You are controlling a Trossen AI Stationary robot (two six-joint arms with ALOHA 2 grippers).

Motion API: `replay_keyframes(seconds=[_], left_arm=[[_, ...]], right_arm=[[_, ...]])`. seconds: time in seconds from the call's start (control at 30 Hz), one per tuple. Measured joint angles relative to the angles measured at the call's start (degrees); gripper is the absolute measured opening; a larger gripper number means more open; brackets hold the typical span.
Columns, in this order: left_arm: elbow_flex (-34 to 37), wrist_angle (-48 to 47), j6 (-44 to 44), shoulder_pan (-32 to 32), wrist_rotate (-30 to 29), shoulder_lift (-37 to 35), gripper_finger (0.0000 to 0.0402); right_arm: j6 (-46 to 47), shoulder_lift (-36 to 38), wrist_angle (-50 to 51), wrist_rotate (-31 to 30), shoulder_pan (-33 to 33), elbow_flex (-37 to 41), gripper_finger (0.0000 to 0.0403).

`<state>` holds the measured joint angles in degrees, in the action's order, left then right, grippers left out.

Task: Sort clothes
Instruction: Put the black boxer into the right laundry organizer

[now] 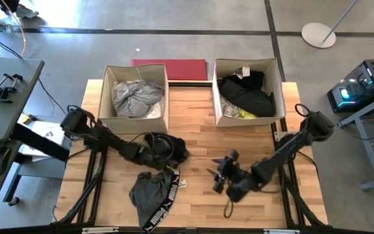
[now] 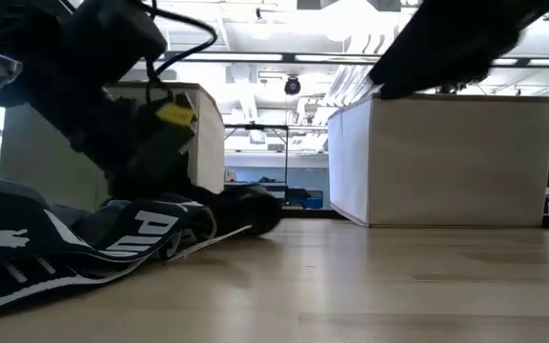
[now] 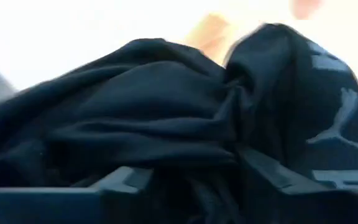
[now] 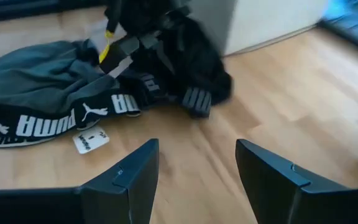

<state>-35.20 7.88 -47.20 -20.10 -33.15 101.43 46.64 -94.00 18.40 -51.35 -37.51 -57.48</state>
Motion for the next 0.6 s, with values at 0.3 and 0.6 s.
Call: replay_keyframes(seconds=[0.3, 0.6], left_arm=[[-0.6, 17.2, 23.6, -2.6, 8.6, -1.9, 0.0023], [-6.4, 19.2, 43.0, -4.7, 6.8, -3.3, 0.0005]], right_arm=[[-16.2, -0.1, -21.6, 18.5, 11.4, 7.1, 0.0201], [-33.8, -2.1, -32.9, 35.1, 17.7, 7.0, 0.0209]])
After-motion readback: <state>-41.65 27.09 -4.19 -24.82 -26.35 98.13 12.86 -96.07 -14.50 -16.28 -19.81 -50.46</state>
